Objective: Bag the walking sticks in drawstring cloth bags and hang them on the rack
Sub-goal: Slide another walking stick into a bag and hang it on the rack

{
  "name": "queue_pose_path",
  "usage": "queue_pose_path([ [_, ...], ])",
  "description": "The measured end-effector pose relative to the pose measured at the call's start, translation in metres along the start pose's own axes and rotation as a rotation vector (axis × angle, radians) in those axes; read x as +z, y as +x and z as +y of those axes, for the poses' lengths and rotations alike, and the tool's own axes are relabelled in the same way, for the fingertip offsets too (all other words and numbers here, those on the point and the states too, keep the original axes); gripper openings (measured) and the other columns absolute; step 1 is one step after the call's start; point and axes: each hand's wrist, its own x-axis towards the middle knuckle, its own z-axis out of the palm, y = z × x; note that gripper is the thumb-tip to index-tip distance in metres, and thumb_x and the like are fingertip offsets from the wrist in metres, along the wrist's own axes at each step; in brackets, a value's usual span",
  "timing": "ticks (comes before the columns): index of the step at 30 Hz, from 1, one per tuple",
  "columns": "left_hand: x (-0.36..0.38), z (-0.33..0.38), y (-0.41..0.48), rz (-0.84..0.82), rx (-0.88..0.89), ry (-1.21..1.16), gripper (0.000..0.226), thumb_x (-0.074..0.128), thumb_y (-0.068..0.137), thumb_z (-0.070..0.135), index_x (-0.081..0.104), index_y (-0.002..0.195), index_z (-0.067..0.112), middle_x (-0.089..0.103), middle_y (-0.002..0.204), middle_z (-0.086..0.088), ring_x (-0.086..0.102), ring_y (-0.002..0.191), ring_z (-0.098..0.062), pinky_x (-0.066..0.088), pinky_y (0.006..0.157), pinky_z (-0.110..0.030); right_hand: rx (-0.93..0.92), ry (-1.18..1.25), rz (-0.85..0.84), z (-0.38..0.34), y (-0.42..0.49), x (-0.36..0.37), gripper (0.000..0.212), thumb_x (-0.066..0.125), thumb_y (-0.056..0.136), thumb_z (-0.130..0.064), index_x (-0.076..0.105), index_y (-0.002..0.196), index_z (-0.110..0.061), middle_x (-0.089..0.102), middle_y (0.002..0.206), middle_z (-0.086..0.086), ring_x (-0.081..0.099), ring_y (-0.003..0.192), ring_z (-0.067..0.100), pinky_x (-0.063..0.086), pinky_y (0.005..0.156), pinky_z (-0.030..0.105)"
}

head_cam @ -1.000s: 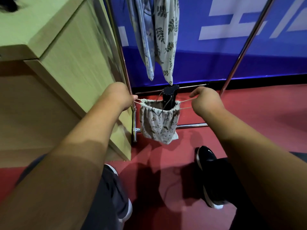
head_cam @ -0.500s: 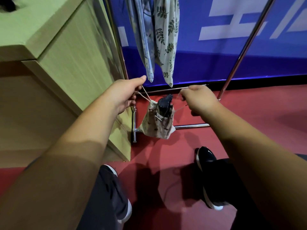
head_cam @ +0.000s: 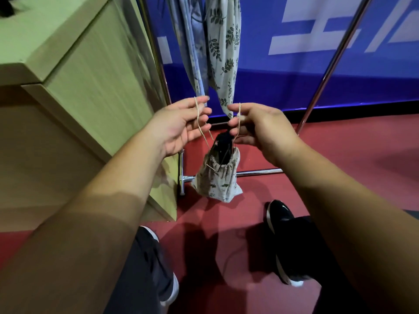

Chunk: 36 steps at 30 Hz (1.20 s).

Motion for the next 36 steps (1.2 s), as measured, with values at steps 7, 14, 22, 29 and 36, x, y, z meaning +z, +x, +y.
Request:
queue_pose_path([
  [7,0.004,-0.003,0.001,0.161,0.056,0.173,0.048,0.073,0.087,0.069,0.065,0.081,0.022,0.063,0.076,0.002,0.059,0.069,-0.013,0.055,0.074,-0.031,-0.058,-0.036,0.062,0.009,-0.002,-0.002,0.028,0.069,0.105,-0.029,0.071,0.116,-0.003,0.062,0.079,-0.001,0.064,0.065,0.013,0.063,0.065,0.032],
  [14,0.019,0.001,-0.006,0.067,0.077,0.05,0.062,0.039,0.099,0.078,0.06,0.084,0.021,0.073,0.083,-0.003,0.074,0.1,-0.026,0.057,0.095,-0.035,-0.11,-0.153,0.22,0.005,0.008,-0.005,0.057,0.052,0.095,-0.078,0.065,0.093,-0.022,0.065,0.083,-0.005,0.063,0.077,0.014,0.055,0.081,0.038],
  [22,0.023,0.002,-0.009,-0.004,0.04,0.02,0.083,0.031,0.091,0.09,0.056,0.061,0.017,0.033,0.043,-0.002,0.038,0.044,-0.023,0.053,0.07,-0.037,0.068,0.31,0.1,-0.005,0.001,0.003,0.067,0.038,0.107,-0.069,0.063,0.088,-0.01,0.056,0.063,0.009,0.073,0.076,0.027,0.062,0.092,0.046],
  [29,0.013,0.003,-0.007,0.015,0.072,0.342,0.072,0.053,0.087,0.086,0.056,0.067,0.017,0.02,0.048,0.002,0.013,0.043,-0.015,0.016,0.052,-0.027,0.095,0.136,0.203,-0.003,-0.003,-0.01,0.061,0.057,0.096,-0.075,0.056,0.071,-0.019,0.018,0.059,-0.004,0.013,0.051,0.015,0.012,0.055,0.034],
  [36,0.005,0.001,-0.017,0.08,0.204,0.934,0.073,0.064,0.084,0.082,0.03,0.058,0.023,0.023,0.056,-0.003,0.022,0.053,-0.022,0.017,0.054,-0.035,0.035,-0.273,0.264,-0.001,-0.006,-0.018,0.067,0.066,0.089,-0.071,0.065,0.06,-0.011,0.036,0.046,0.004,0.035,0.037,0.024,0.035,0.05,0.031],
])
